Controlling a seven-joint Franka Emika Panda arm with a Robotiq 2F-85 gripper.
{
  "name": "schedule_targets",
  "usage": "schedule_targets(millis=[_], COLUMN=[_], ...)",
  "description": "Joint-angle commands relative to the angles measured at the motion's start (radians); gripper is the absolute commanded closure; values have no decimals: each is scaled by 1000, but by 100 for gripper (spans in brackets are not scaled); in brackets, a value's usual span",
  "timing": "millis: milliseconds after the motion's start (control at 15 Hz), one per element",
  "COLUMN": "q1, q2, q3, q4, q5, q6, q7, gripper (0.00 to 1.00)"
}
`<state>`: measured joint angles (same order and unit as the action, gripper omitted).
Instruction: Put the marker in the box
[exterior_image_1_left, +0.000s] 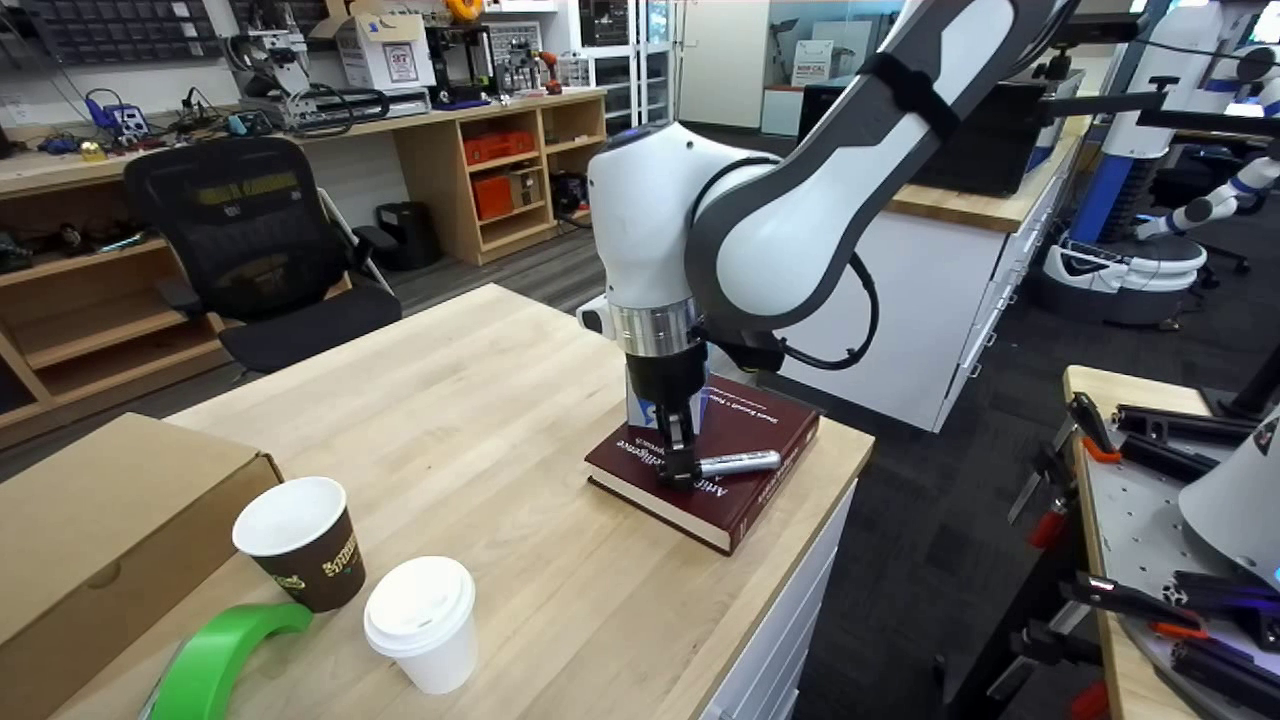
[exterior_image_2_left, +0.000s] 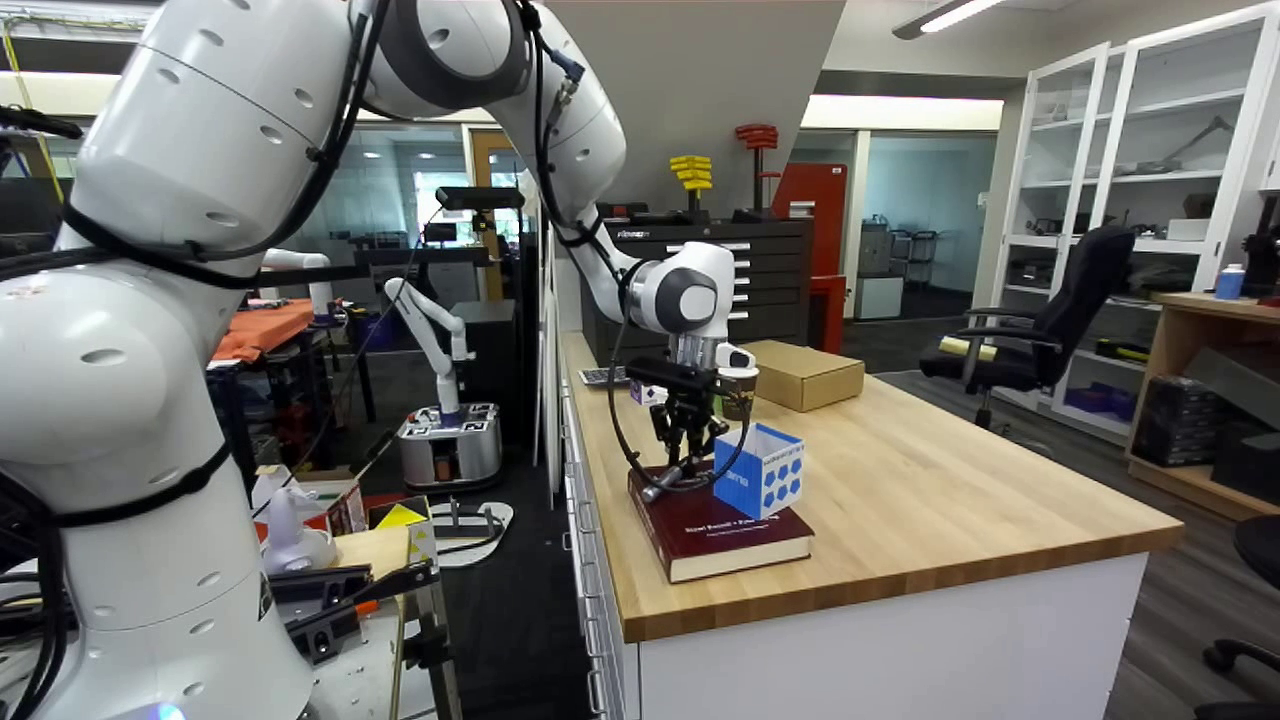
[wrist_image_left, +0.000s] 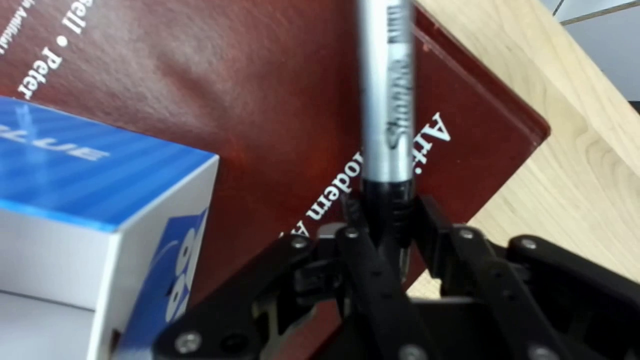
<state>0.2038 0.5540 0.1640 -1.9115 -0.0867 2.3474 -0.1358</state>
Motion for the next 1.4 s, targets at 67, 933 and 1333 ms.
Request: schedule_targets(millis=[67,933,1333], q1=[4,26,-4], q2=[-67,-258,-244], q3=[5,-14,-52], q4=[-49,-59,-49], q5=[-9,-93,-95], q6=[16,98,215], q7=[7,54,60], gripper=[93,93,93])
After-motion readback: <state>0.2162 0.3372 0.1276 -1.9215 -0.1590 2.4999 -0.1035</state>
